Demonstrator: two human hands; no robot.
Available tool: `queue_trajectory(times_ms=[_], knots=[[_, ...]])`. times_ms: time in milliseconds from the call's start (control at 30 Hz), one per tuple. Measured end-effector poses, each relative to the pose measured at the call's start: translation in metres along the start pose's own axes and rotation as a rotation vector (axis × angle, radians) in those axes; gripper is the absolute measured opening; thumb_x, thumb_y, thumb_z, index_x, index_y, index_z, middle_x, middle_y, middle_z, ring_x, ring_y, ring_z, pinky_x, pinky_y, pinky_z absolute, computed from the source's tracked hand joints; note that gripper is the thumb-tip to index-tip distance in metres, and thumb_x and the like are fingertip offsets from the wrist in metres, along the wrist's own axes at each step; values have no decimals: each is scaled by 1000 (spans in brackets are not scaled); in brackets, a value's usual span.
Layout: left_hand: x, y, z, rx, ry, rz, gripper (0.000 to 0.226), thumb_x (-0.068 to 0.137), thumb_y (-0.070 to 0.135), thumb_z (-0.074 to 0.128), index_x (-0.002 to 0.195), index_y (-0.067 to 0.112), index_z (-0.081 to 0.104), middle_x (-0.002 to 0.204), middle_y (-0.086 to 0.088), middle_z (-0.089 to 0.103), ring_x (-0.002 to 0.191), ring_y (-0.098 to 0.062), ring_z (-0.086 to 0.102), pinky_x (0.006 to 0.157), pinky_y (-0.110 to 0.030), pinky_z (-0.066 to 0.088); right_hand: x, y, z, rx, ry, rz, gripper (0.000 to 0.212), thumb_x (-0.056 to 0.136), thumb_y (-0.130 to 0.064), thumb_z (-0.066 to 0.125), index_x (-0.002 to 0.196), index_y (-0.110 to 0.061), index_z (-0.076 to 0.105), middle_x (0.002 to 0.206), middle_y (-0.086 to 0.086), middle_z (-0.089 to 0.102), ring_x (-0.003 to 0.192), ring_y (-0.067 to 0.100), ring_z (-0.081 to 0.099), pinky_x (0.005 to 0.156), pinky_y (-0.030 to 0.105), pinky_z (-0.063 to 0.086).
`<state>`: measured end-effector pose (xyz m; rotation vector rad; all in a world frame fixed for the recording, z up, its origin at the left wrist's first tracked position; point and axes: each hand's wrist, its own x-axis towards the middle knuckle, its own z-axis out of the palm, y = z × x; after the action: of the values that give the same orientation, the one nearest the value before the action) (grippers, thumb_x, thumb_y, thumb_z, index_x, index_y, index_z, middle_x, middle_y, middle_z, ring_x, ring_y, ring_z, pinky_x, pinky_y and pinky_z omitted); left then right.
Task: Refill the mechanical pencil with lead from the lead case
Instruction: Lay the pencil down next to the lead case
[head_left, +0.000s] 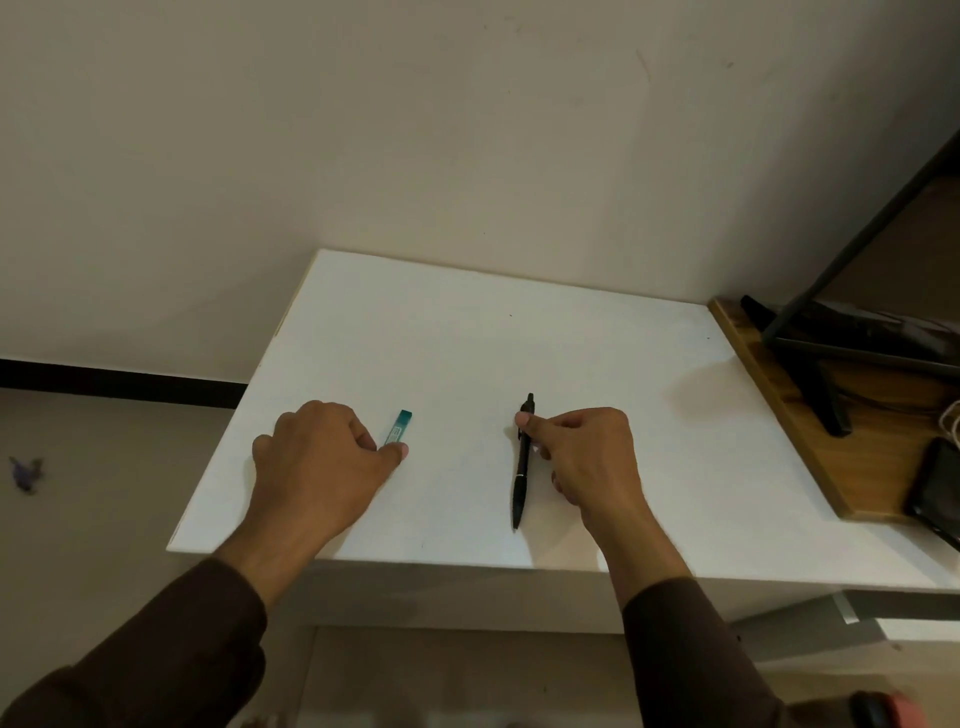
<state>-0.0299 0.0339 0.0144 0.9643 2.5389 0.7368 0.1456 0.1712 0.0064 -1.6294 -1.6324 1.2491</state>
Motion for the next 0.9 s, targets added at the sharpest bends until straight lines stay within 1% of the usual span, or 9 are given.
queue_trajectory(times_ms=[100,167,233,300,367,467,667,800,900], knots=[[3,-4,-2,-48,13,44,34,92,45,69,79,14,73,80,-1,72,84,-23,65,92,-49,50,0,1,4,-43,12,-21,42,83,-34,86,66,3,73,56,4,62,43,18,46,56,33,45],[8,-11,-4,-105,-2,108,16,97,30,67,103,17,74,95,-2,72,92,-21,65,92,-46,53,1,1,4,-89,27,-34,41,84,-34,85,63,-2,71,57,4,64,41,17,48,54,29,46],[11,-18,-7,-105,-82,177,30,98,19,65,128,24,66,109,-1,65,102,-21,59,93,-40,51,-1,2,2,-134,26,-50,41,86,-35,83,62,-3,71,61,8,70,40,16,49,51,26,44],[14,-25,-8,-65,-168,215,44,99,20,65,140,33,57,121,1,58,114,-23,53,98,-40,46,-3,0,-2,-149,-4,-49,41,86,-37,82,65,-3,73,68,10,76,40,15,52,50,25,43],[15,-26,-5,-37,-207,232,44,100,26,63,142,37,56,127,3,53,118,-21,47,101,-39,40,-6,-2,-4,-173,-40,-47,39,84,-39,84,66,-5,73,70,7,77,43,14,54,49,25,41],[14,-23,4,-19,-169,276,41,99,34,63,139,35,59,122,6,49,112,-14,40,102,-36,32,-10,-3,-2,-222,-68,-58,32,85,-31,84,67,-7,73,76,9,77,48,15,55,53,25,43],[7,-9,27,-13,-98,332,44,98,42,61,141,34,58,115,11,40,107,-9,31,103,-35,30,-14,-4,15,-233,-92,-87,24,89,-29,81,79,-7,79,79,6,77,63,9,64,52,21,43],[7,-4,32,4,-91,328,46,98,45,60,142,35,57,115,11,40,116,-15,39,102,-36,30,-13,-2,17,-225,-84,-106,23,90,-29,80,81,-7,79,80,6,77,63,8,63,52,20,43],[8,-5,32,-4,-108,324,48,97,48,60,143,36,56,117,12,41,120,-16,40,104,-38,30,-13,-2,15,-224,-83,-113,29,89,-33,80,79,-6,79,80,7,78,62,8,63,52,19,42]])
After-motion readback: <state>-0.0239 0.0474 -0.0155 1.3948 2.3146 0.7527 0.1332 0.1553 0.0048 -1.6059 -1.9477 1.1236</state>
